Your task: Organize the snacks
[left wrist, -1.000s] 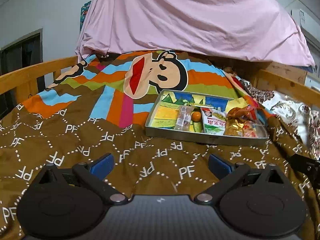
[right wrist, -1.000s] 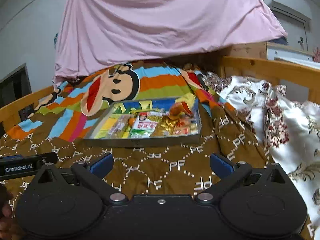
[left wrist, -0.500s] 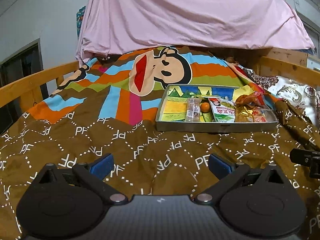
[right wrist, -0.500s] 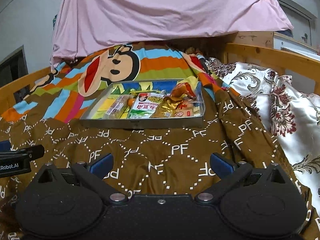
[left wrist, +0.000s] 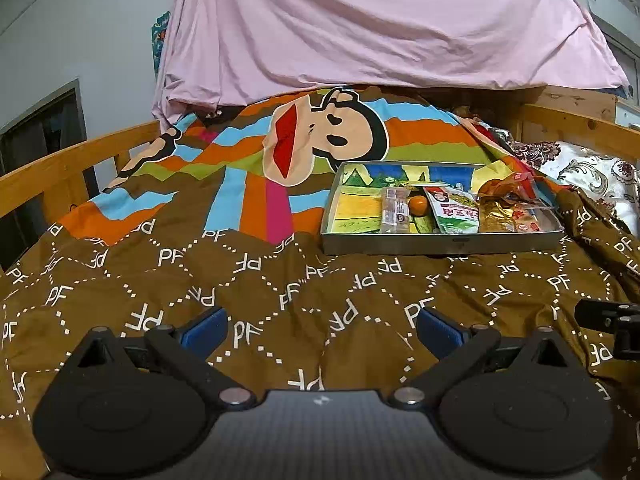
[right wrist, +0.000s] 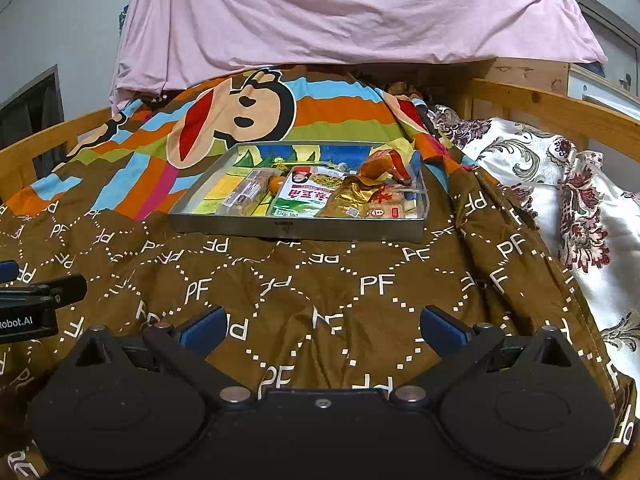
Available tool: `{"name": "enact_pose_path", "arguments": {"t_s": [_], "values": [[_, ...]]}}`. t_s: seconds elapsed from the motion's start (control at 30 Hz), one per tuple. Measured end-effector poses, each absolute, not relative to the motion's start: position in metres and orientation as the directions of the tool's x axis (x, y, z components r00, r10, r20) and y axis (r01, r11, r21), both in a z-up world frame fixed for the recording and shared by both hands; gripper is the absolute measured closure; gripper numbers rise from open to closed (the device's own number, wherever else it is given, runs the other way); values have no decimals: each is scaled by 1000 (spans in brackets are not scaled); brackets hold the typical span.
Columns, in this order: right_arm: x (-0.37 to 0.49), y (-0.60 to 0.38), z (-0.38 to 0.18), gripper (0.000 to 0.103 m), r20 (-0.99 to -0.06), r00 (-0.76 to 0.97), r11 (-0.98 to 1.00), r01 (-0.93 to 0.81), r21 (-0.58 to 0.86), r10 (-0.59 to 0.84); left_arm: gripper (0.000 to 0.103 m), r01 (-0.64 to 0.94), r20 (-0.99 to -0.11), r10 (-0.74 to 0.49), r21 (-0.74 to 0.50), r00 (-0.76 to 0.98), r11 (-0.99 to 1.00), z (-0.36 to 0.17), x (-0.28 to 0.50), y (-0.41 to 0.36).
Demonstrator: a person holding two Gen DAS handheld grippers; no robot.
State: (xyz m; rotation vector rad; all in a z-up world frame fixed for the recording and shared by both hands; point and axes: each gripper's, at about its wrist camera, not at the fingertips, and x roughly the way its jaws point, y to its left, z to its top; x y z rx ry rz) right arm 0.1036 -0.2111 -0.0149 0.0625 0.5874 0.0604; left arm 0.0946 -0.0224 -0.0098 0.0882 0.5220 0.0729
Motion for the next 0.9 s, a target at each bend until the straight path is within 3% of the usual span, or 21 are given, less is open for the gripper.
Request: {"name": "enact_pose_path", "arguments": {"t_s": [0.9], "values": [[89, -198, -16, 1, -547, 837, 999, -5, 34, 22, 1, 1, -509, 16, 33, 860, 999, -18, 88, -13]]}}
